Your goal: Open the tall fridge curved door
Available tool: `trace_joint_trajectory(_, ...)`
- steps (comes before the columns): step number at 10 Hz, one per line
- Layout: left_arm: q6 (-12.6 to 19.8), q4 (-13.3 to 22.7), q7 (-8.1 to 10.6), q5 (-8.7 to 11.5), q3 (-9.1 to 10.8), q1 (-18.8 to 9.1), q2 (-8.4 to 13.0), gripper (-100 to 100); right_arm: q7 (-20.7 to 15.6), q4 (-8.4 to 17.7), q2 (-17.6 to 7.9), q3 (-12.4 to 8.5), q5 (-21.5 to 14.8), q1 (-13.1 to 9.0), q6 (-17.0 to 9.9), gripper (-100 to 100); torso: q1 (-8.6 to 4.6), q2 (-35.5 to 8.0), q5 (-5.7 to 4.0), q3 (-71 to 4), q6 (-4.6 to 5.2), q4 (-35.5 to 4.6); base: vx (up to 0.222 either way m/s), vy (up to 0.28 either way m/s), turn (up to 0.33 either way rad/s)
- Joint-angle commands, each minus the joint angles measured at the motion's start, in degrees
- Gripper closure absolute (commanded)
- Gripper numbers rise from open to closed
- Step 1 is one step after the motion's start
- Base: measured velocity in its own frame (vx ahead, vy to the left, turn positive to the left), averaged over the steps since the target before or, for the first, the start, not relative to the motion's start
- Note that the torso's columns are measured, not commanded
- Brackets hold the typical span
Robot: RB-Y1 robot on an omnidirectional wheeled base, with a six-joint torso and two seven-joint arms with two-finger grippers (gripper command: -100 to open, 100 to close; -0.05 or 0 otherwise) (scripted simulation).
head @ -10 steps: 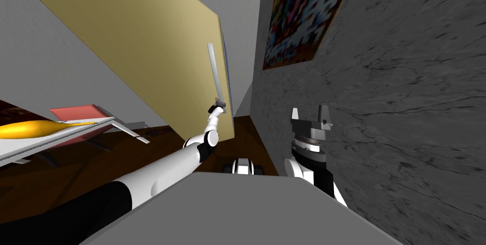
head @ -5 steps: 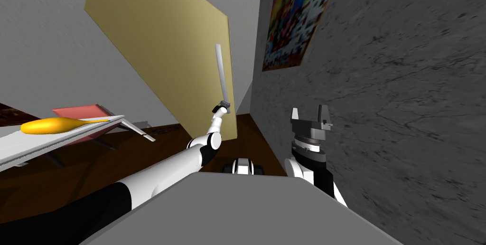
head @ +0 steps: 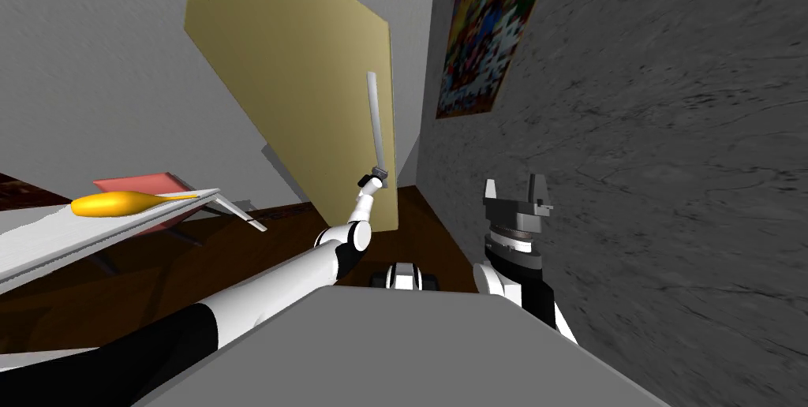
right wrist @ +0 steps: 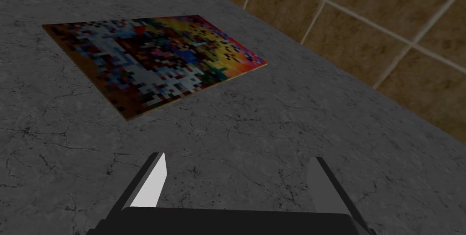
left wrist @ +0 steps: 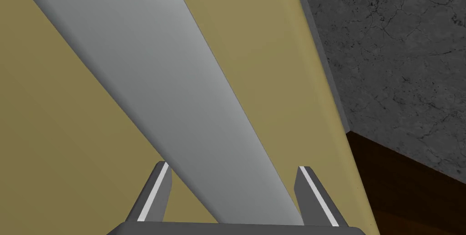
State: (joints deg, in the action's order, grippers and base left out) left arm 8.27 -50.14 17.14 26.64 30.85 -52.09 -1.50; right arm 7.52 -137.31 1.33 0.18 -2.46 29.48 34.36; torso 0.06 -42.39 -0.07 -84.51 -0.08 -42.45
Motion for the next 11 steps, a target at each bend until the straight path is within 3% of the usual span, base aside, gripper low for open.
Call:
trace_joint_trajectory(1, 0.0, -0.1, -0.27, 0.7, -1.98, -0.2, -1.0, 100, 0.0, 0.0, 0.0, 0.0, 0.0, 0.0, 0.0, 0, -0.15, -0.5, 0.01, 0.3, 0.15, 0.1, -0.302, 0.16, -0.053)
trace_joint_trajectory(3, 0.2, 0.1, -0.18, 2.1, -3.39, 0.7, -0.5, 100, 0.0, 0.0, 0.0, 0.0, 0.0, 0.0, 0.0, 0, -0.54, 0.4, -0.14, -0.2, 0.07, 0.0, -0.134, 0.105, -0.078)
trace_joint_trajectory(8, 0.8, -0.5, -0.41, 3.8, -5.51, 1.2, -0.6, 100, 0.0, 0.0, 0.0, 0.0, 0.0, 0.0, 0.0, 0, -0.01, 0.2, 0.04, -0.1, 0.01, 0.2, -0.151, 0.197, -0.124)
trace_joint_trajectory(10, 1.4, -1.1, -0.65, 5.5, -7.62, 1.6, -0.7, 100, 0.0, 0.0, 0.0, 0.0, 0.0, 0.0, 0.0, 0, 0.14, -0.1, 0.11, 0.1, -0.06, 0.2, -0.265, 0.218, -0.167)
trace_joint_trajectory(11, 1.4, -1.1, -0.65, 5.5, -7.62, 1.6, -0.7, 100, 0.0, 0.0, 0.0, 0.0, 0.0, 0.0, 0.0, 0, 0.11, -0.1, 0.1, 0.1, 0.03, 0.2, -0.211, 0.233, -0.113)
